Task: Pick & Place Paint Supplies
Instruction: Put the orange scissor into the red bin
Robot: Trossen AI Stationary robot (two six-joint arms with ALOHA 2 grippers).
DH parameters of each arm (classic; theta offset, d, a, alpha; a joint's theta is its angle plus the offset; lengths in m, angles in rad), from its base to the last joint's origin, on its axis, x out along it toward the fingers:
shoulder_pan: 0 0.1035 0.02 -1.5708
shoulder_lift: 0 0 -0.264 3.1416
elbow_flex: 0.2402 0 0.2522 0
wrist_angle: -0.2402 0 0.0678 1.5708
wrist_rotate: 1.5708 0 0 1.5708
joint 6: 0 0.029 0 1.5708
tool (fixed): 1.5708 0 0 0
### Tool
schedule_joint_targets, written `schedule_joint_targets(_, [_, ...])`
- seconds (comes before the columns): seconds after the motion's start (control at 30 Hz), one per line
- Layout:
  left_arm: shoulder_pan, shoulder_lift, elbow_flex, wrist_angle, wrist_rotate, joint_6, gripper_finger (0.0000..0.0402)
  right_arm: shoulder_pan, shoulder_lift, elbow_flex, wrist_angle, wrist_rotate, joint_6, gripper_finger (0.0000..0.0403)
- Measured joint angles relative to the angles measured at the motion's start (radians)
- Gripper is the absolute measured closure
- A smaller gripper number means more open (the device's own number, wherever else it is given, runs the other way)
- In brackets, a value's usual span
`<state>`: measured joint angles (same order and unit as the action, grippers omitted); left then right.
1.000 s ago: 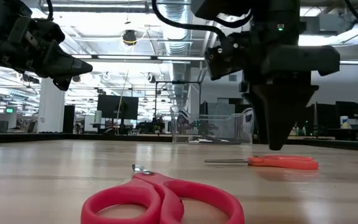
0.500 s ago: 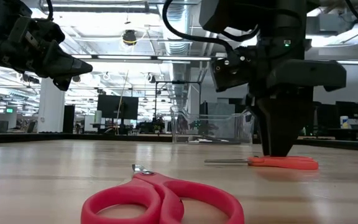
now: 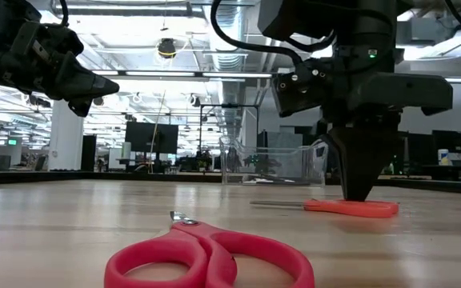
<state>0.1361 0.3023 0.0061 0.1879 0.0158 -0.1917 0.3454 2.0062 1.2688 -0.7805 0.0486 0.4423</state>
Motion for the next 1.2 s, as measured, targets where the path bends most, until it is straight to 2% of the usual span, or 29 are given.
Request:
schedule_joint_targets(0.17, [0.000,0.000,0.000,0.000,0.000,0.000,0.0401,0.000,-0.063,-0.014,-0.021,0.001,0.032,0.0401])
schedule_joint_targets(0.43, [0.000,0.000,0.000,0.002,0.000,0.000,0.0402,0.000,-0.261,-0.007,-0.032,0.025,0.104,0.0402])
schedule_joint_targets(0.63, [0.000,0.000,0.000,0.006,0.000,0.000,0.0402,0.000,-0.445,-0.004,-0.020,-0.071,0.216,0.0403])
schedule_joint_targets(0.8, [0.000,0.000,0.000,0.007,0.000,0.000,0.0401,0.023,-0.586,-0.003,-0.043,-0.078,0.389,0.0403])
schedule_joint_targets(0.93, [0.000,0.000,0.000,0.007,0.000,0.000,0.0401,0.084,-0.659,-0.002,-0.161,-0.070,0.596,0.0403])
schedule_joint_targets(1.07, [0.000,0.000,0.000,0.007,0.000,0.000,0.0401,0.179,-0.684,-0.002,-0.333,-0.063,0.837,0.0403])
schedule_joint_targets(1.2, [0.000,0.000,0.000,0.007,0.000,0.000,0.0402,0.274,-0.686,-0.002,-0.411,-0.060,1.041,0.0403])
